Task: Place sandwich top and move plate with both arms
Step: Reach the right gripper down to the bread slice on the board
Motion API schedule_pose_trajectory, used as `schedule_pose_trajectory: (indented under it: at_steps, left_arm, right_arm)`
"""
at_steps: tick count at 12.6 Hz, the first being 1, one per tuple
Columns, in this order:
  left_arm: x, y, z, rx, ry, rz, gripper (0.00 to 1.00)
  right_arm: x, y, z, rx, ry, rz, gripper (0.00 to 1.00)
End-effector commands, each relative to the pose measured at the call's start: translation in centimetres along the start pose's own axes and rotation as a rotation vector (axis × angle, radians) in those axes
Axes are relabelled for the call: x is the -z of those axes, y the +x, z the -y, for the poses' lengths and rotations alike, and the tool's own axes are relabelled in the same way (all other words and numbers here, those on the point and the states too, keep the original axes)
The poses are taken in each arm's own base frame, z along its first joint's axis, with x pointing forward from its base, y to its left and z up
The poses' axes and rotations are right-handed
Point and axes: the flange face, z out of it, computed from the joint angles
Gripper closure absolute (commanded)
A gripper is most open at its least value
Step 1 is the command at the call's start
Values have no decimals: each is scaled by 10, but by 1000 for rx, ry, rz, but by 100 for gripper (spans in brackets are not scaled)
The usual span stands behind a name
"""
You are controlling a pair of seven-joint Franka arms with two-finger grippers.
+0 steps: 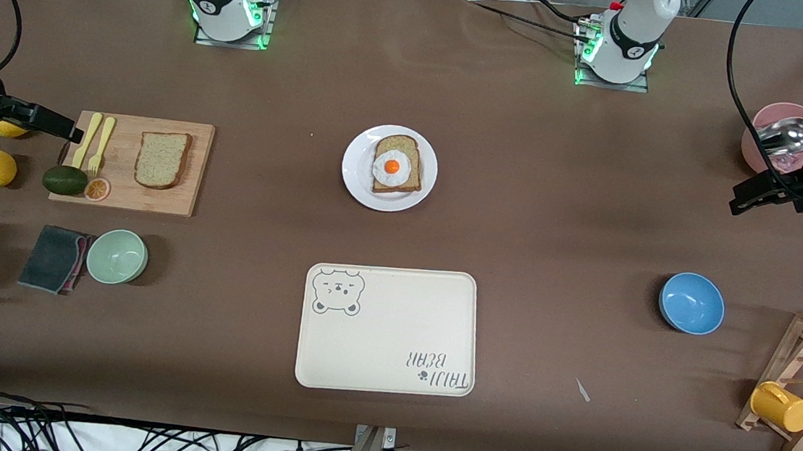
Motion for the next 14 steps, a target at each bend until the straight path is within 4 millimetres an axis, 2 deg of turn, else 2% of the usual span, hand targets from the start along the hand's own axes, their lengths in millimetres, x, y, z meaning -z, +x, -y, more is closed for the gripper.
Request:
schedule_pose_trajectory:
  at_steps: [1, 4, 7, 10, 11, 12, 14]
  left_arm:
    - [3, -4, 1, -4, 18, -7, 0]
    - [7, -7, 1, -4, 16, -7, 0]
    - [5, -6, -4, -10, 17, -4, 0]
    - [5, -8, -6, -14, 18, 0, 0]
    - [6, -7, -4, -14, 17, -4, 0]
    - [5, -6, -6, -14, 17, -4, 0]
    - [3, -5, -5, -13, 17, -4, 0]
  right_arm:
    - [-39, -6, -10, -9, 39, 22, 1]
    - [-97, -40, -28, 6, 50, -74, 1]
    - [-121, -44, -44, 80, 51, -55, 2]
    - [-165, -54, -56, 33, 102, -14, 1]
    - [-177, -58, -60, 67, 101, -24, 1]
    - [-186, -61, -76, 74, 109, -26, 1]
    - [-204, -64, -85, 58, 109, -22, 1]
